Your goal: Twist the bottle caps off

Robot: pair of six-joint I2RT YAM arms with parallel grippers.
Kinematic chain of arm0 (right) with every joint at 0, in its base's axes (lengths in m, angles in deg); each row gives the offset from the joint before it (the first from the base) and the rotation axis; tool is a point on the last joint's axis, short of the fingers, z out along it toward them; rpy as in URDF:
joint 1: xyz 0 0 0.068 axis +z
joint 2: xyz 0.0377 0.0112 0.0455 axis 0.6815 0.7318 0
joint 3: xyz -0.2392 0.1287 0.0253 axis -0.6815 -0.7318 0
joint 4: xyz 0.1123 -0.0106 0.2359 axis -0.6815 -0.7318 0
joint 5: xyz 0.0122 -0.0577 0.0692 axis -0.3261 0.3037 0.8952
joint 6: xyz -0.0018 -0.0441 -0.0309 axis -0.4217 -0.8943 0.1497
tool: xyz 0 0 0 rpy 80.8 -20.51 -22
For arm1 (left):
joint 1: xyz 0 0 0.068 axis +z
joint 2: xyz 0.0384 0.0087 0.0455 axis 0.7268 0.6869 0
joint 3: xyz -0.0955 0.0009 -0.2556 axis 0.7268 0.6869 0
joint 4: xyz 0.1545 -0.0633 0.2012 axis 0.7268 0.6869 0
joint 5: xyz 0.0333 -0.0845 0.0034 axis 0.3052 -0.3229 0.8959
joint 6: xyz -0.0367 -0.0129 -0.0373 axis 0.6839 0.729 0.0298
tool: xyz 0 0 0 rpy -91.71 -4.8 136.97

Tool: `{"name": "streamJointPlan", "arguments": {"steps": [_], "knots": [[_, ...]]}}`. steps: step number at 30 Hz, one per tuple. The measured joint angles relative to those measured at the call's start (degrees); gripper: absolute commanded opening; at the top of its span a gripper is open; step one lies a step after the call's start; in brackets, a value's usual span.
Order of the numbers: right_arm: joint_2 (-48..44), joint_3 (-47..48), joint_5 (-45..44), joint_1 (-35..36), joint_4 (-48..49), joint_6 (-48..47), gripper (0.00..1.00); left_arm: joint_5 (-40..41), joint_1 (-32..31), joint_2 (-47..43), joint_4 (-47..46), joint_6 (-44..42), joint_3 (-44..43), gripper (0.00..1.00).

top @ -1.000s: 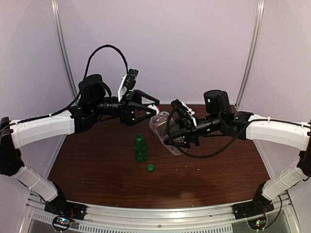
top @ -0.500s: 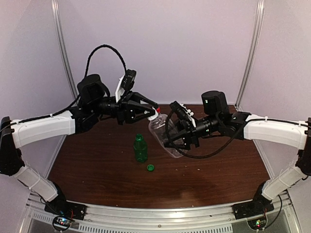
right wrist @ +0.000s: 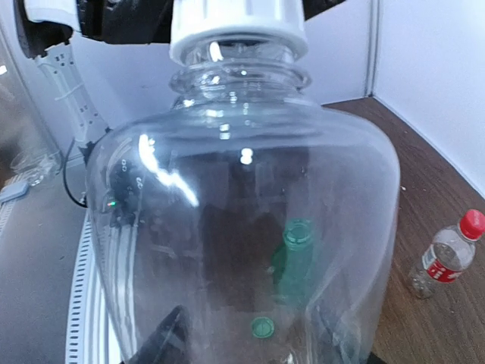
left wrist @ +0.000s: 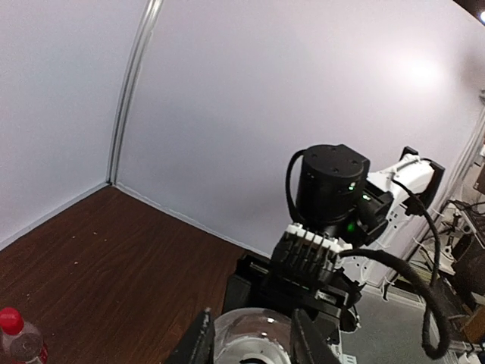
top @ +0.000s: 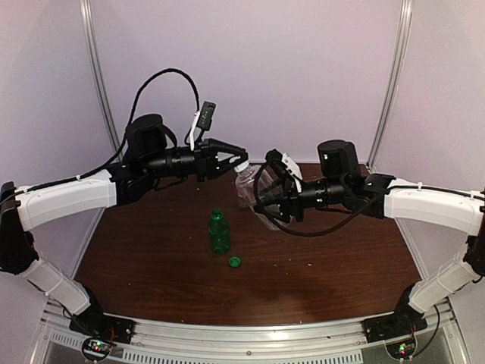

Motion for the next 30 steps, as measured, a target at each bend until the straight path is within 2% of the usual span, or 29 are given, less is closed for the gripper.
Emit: {"name": "streamJointPlan", "arguments": {"steps": [3,6,10,13,18,26,30], "knots": [[0.0,0.0,-5.7,0.1,0.6,0.1,0.53,8.3,-1.1,0.5,5.1,1.9,-2.7,0.03],[0.0,-0.1,-10.3,0.3,0.9,0.2,0.53,14.0,-1.9,1.4,6.1,5.1,-3.5,0.07],[0.0,-1.6,-15.3,1.1,2.1,0.3,0.52,18.5,-2.4,2.6,6.2,9.3,-3.6,0.13],[-0.1,-2.6,-17.8,1.4,2.6,0.3,0.53,19.8,-2.4,3.5,6.1,11.2,-3.6,0.23],[-0.2,-3.0,-18.4,1.5,3.4,0.0,0.55,18.4,-2.3,3.9,4.5,11.4,-3.4,0.44],[-1.1,-3.0,-12.2,0.7,3.8,0.0,0.57,7.5,0.6,3.8,-3.4,10.3,-0.5,0.78],[-1.6,-3.0,-6.2,0.0,3.7,0.0,0.57,0.7,2.5,3.7,-8.3,10.1,1.3,0.85]]}}
